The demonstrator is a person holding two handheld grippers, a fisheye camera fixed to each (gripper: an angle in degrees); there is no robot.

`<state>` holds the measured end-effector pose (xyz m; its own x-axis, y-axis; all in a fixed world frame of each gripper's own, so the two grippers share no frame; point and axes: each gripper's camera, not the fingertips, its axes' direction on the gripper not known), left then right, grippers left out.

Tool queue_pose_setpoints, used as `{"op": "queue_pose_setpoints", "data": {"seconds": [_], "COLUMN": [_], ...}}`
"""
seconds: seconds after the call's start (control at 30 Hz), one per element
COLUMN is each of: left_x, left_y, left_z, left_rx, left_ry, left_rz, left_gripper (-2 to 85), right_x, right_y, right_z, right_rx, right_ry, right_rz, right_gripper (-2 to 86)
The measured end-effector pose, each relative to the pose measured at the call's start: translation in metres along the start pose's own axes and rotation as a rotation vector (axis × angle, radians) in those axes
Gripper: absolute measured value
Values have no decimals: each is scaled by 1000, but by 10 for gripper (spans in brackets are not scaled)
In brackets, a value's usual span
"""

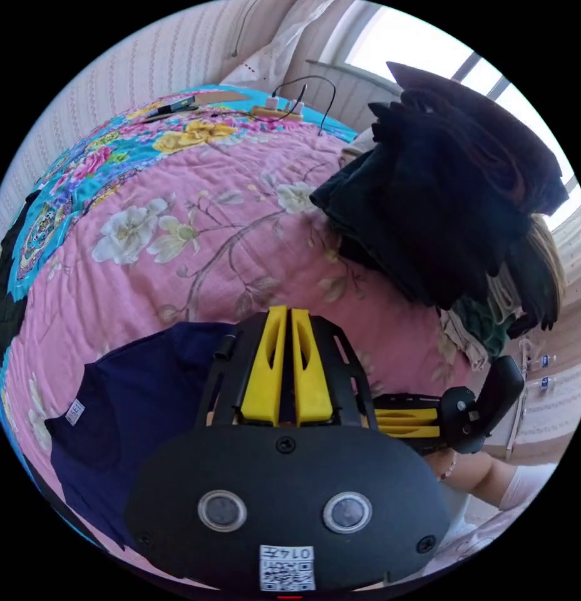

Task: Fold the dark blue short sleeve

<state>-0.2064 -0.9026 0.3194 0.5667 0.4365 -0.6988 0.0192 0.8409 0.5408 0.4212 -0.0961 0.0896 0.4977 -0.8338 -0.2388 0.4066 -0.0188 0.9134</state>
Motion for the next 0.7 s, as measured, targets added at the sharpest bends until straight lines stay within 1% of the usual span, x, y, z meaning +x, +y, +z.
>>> {"op": "queue_pose_setpoints", "data": {"seconds": [0.07,0.13,0.23,0.27,0.37,0.47,0.63,0.7], "left_x": [-10,-18,-40,-48,-66,-83,-101,-104], "left_y": [12,28,67,85,133,170,198,202], "left_z": [-28,-52,-91,-101,-109,-104,-102,-108], "left_rx": [62,111,198,213,199,144,72,74], "left_ry": [27,16,13,4,-71,-103,-88,-97], "left_rz": [31,55,41,27,-16,-93,-170,-182], "left_gripper": [-9,-9,-9,-9,-6,5,36,38], "right_x": [-10,-19,-39,-48,-62,-68,-79,-85], "right_y": [2,4,8,8,11,13,14,14], "right_z": [-4,-11,-17,-12,9,28,54,65], "right_rx": [33,89,166,155,100,63,21,8], "right_ry": [3,-36,-90,-110,-198,-260,-245,-237], "right_rz": [-37,-85,-199,-239,-319,-338,-356,-365], "right_gripper": [8,9,10,12,15,17,20,21]}}
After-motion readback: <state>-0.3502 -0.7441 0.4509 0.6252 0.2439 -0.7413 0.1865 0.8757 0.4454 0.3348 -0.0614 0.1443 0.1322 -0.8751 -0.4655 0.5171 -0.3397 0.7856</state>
